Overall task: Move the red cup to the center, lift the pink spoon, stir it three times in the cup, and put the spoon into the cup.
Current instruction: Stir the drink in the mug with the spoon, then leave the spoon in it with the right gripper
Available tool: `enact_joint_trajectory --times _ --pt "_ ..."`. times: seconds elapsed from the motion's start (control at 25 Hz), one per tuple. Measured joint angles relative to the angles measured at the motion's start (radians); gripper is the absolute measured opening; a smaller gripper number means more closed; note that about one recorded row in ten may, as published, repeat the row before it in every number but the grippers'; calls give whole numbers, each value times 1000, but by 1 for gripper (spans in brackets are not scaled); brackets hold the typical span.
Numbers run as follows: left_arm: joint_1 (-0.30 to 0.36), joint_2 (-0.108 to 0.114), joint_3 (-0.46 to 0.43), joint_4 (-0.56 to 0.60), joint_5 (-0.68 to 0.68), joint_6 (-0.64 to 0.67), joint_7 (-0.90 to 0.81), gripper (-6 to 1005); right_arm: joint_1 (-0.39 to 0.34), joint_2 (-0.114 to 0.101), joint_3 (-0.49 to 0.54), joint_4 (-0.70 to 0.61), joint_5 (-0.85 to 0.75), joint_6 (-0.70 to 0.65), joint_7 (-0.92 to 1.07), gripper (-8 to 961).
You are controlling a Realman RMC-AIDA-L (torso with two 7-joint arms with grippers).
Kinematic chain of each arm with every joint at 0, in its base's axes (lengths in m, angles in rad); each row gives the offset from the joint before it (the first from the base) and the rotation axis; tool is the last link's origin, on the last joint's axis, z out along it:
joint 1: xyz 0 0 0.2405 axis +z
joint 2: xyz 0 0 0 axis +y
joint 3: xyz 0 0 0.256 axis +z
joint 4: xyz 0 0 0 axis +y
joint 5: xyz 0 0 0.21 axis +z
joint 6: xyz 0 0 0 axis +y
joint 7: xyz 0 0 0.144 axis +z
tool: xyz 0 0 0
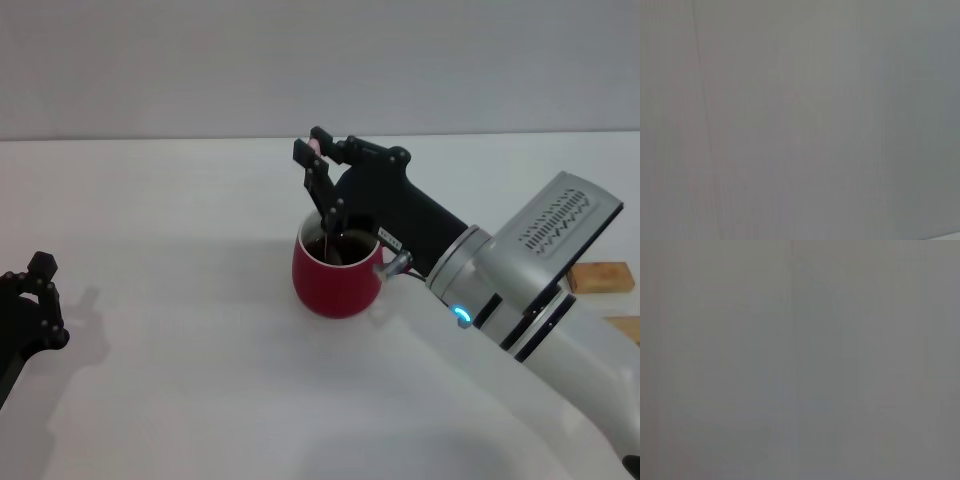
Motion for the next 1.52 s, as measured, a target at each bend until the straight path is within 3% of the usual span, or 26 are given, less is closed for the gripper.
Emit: enact_joint_trajectory --times 0.52,1.2,1.52 --pt "0 0 2 1 0 1 0 -2 -2 0 9 4 -1 69 9 34" --pt "-2 -1 3 4 0 -9 0 -2 50 1 14 -48 6 106 9 33" --pt "-3 -1 4 4 0 -14 0 -2 8 -4 27 -104 7 92 18 33"
